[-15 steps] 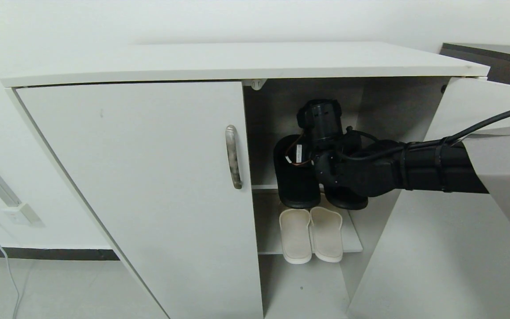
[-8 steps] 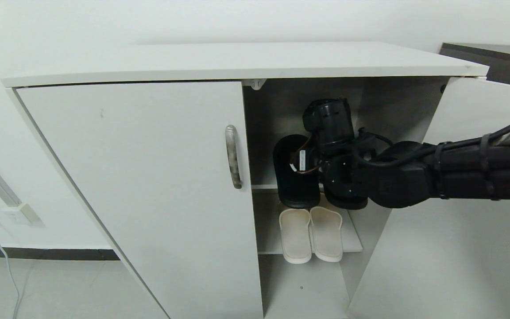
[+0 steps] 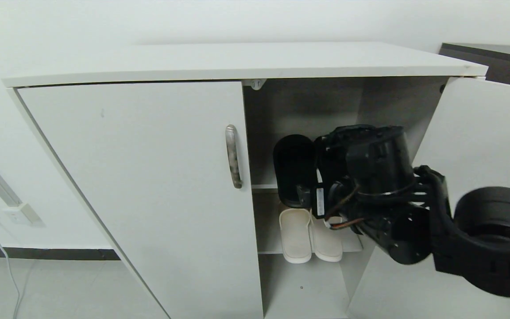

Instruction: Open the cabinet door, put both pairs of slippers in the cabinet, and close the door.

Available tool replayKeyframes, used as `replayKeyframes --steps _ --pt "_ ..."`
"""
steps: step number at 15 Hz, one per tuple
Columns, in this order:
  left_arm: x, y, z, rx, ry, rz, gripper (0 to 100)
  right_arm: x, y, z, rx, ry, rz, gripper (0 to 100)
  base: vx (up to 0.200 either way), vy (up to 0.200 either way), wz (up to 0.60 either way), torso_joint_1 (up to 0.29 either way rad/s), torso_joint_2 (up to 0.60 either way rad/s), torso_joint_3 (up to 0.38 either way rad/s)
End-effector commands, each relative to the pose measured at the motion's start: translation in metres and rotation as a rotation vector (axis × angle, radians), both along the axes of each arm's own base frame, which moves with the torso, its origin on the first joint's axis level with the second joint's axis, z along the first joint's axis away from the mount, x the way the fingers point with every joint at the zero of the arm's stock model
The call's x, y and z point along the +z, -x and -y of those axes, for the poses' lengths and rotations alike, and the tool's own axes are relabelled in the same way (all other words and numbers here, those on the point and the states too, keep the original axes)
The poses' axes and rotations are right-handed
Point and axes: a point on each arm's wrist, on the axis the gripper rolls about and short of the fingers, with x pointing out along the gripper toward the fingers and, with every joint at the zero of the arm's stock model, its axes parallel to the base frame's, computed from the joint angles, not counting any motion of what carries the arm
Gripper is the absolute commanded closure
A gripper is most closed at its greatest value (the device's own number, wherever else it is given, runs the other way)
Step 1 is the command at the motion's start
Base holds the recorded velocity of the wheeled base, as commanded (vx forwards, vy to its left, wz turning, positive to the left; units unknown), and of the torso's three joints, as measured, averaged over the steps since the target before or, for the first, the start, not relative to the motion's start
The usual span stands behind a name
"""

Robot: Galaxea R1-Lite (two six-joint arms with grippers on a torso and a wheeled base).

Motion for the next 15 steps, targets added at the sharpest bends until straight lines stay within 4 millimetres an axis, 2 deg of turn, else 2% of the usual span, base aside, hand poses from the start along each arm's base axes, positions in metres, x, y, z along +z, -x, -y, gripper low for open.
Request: replayKeyframes --steps 1,2,3,15 --pt "0.000 0.000 0.000 0.000 0.000 0.000 100 0.003 0.039 0.021 0.102 -0.046 0.021 0 0.000 0.000 0.00 0.000 0.00 0.000" --pt "0.000 0.000 0.000 0.000 0.000 0.000 100 0.001 0.042 0.022 0.111 -0.054 0.025 0 0.000 0.000 0.00 0.000 0.00 0.000" --pt "0.000 0.000 0.000 0.001 -0.001 0.000 100 -0.001 0.040 0.020 0.112 -0.061 0.032 100 0.000 0.000 0.00 0.000 0.00 0.000" --pt "0.000 0.000 0.000 0.007 0.002 0.000 100 -0.018 0.044 0.019 0.126 -0.001 0.004 100 0.000 0.000 0.00 0.000 0.00 0.000"
